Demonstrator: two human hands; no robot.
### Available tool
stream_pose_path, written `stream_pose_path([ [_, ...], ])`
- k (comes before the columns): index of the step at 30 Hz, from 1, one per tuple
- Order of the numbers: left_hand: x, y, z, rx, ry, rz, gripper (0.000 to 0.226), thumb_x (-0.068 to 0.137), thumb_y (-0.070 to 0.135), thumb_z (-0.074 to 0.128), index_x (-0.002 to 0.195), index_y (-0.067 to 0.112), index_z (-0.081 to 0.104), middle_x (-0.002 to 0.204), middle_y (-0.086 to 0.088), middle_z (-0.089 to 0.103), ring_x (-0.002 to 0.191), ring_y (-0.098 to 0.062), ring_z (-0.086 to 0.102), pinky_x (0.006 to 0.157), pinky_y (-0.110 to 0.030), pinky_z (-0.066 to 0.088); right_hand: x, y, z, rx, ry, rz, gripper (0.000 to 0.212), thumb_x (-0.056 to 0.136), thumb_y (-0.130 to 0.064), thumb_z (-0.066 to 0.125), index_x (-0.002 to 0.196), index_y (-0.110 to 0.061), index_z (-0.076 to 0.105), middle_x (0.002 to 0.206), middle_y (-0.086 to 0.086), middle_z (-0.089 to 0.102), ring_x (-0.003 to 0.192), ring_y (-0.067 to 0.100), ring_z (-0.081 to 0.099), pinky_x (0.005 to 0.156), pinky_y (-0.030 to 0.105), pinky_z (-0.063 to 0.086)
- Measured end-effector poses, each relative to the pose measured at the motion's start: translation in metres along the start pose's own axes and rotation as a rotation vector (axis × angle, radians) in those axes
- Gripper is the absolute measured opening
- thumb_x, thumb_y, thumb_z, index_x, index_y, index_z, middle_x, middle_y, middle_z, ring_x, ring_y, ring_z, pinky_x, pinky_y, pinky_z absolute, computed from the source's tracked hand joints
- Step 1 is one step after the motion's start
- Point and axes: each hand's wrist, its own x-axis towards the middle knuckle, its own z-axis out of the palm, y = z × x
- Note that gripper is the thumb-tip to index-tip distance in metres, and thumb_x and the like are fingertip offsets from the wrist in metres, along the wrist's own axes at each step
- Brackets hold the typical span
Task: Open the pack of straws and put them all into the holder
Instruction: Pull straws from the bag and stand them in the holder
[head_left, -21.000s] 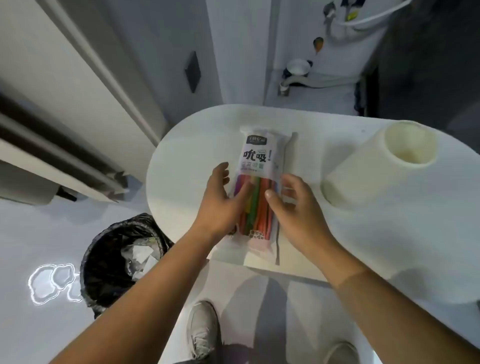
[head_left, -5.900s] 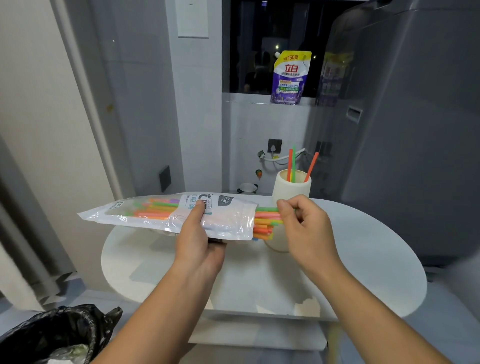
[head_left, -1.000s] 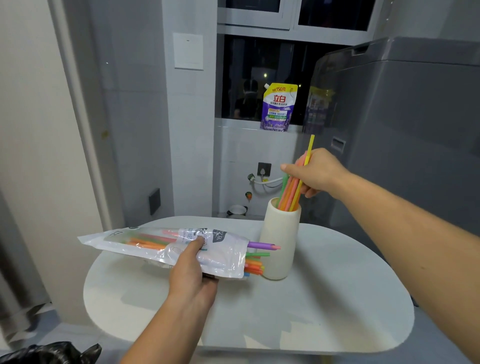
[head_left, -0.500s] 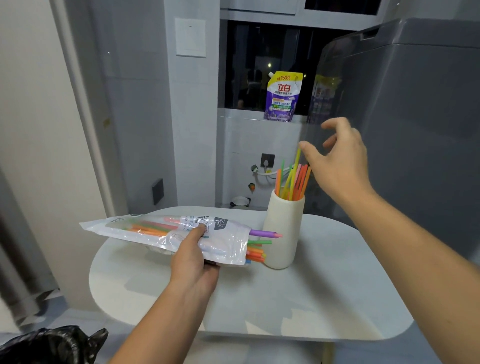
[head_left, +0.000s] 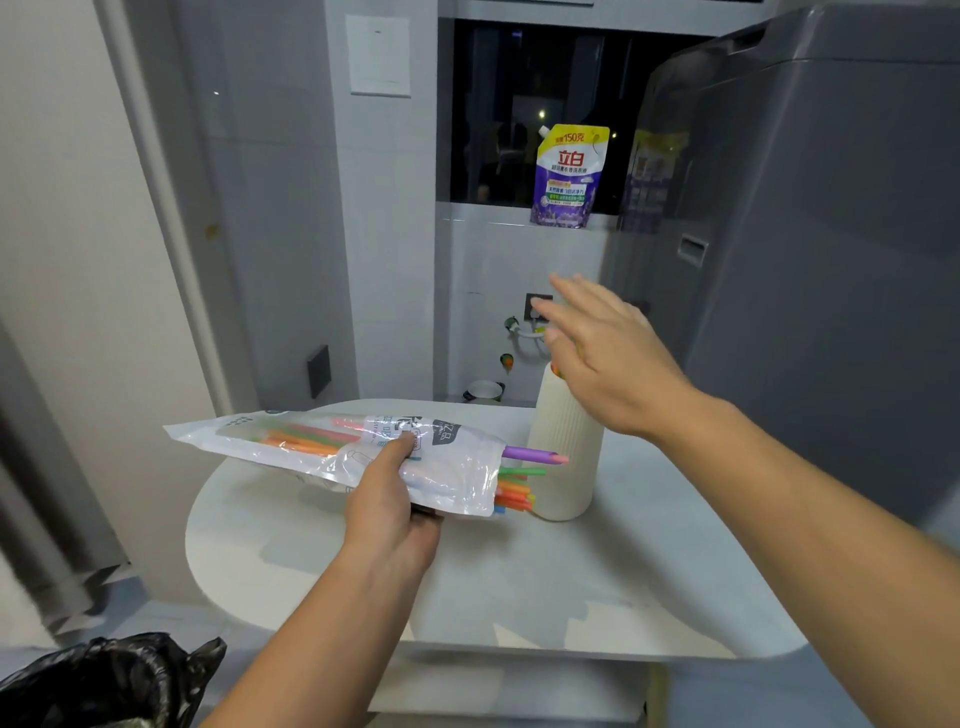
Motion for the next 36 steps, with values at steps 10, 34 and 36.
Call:
stream_pose_path([
  [10, -0.007, 0.003, 0.003, 0.001, 0.006, -0.002, 0.037, 0.097, 0.011, 0.063, 0.134, 0.01, 0.062, 0.131, -0.013, 0.071, 0.113, -0.03, 0.071, 0.095, -0.059, 0.055, -0.017, -0.003, 0.003, 0.047, 0.376, 0.019, 0.04, 0.099, -0.034, 0.04, 0.127, -0.015, 0.061, 0.143, 0.005, 0.054, 0.139, 0.028, 0.037, 0.112, 0.042, 0.031],
  [34, -0.014, 0.003, 0.01, 0.019, 0.026, 0.052, 0.04, 0.095, 0.012, 0.066, 0.135, 0.01, 0.061, 0.124, -0.01, 0.074, 0.111, -0.026, 0.073, 0.085, -0.041, 0.061, -0.096, -0.05, 0.056, 1.043, -0.02, 0.643, 0.025, 0.095, -0.045, 0.057, 0.096, -0.023, 0.067, 0.075, 0.004, 0.063, 0.055, 0.015, 0.054, 0.045, 0.025, 0.044],
  [36, -0.015, -0.001, 0.011, 0.033, -0.004, 0.053, 0.041, 0.096, 0.012, 0.065, 0.136, 0.009, 0.06, 0.127, -0.012, 0.073, 0.115, -0.027, 0.071, 0.088, -0.041, 0.06, -0.096, -0.055, 0.06, 1.076, -0.049, 0.609, 0.027, 0.096, -0.042, 0.057, 0.093, -0.018, 0.069, 0.07, 0.005, 0.064, 0.052, 0.016, 0.055, 0.044, 0.027, 0.043],
])
